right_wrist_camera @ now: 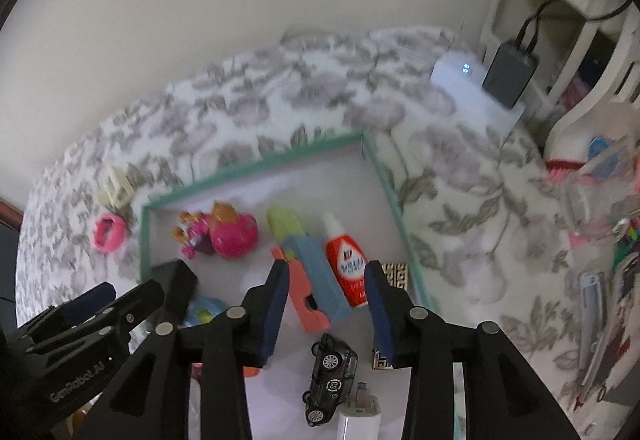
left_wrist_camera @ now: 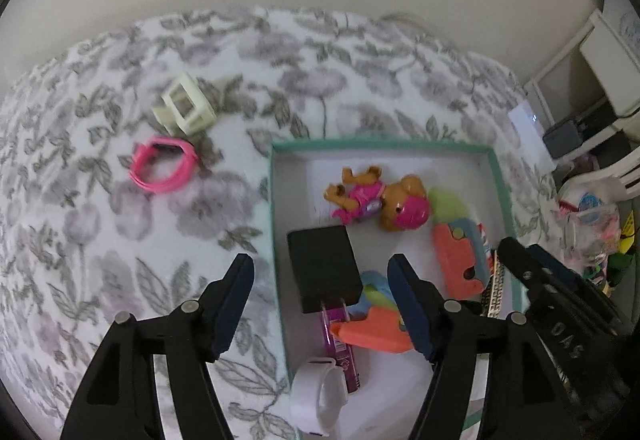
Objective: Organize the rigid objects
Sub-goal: 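Lower the charger and toy into the tray and open both tools, then withdraw both tools toward the pink band and cream clip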
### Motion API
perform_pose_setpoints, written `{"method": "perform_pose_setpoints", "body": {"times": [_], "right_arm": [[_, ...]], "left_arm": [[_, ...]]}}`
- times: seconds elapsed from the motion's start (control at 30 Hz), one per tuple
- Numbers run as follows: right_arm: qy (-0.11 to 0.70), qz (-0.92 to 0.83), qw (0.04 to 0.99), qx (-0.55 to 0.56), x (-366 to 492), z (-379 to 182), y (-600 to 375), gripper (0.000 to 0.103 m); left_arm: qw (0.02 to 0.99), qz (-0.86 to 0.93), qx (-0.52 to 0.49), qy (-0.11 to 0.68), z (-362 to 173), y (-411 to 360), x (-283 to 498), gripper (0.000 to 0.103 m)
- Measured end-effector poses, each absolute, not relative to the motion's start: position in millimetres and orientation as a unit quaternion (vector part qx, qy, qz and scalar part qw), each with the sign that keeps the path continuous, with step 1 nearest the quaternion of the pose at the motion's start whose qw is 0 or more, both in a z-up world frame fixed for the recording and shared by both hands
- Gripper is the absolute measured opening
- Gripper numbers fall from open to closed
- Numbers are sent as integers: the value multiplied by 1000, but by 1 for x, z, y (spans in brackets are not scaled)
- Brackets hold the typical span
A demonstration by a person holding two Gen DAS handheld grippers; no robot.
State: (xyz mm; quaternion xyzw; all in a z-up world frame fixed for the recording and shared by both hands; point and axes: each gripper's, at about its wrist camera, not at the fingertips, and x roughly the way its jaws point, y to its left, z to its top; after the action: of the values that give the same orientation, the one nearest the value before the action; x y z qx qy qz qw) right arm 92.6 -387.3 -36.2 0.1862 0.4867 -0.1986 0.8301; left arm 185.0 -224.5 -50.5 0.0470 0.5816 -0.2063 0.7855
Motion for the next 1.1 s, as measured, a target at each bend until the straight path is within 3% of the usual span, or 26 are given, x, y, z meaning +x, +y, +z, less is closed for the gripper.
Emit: {"method": "perform_pose_setpoints", "body": {"times": [0.17, 0.4, 0.53, 0.73, 0.83, 1.1], "right_arm": [[443, -201, 856, 171, 87, 3, -379, 44], [406, -207, 877, 150, 84, 33, -365, 64], [416, -202, 875, 141, 92, 28, -355, 68], [429, -170, 878, 124, 111, 16, -326, 69], [433, -140, 882, 124, 122, 6, -307, 75], [450, -93, 882, 107, 146, -22, -263, 80]], "left_arm": [[812, -193, 28, 551, -19, -205, 187, 72], [847, -144, 13, 512, 10, -169, 195, 77], [861, -105, 10, 497, 16, -146, 202, 90], [868, -43, -3, 495, 10, -104, 216, 93], [867, -12, -13, 498, 2, -79, 223, 95], [853, 52, -66, 514, -24, -17, 238, 95]]}}
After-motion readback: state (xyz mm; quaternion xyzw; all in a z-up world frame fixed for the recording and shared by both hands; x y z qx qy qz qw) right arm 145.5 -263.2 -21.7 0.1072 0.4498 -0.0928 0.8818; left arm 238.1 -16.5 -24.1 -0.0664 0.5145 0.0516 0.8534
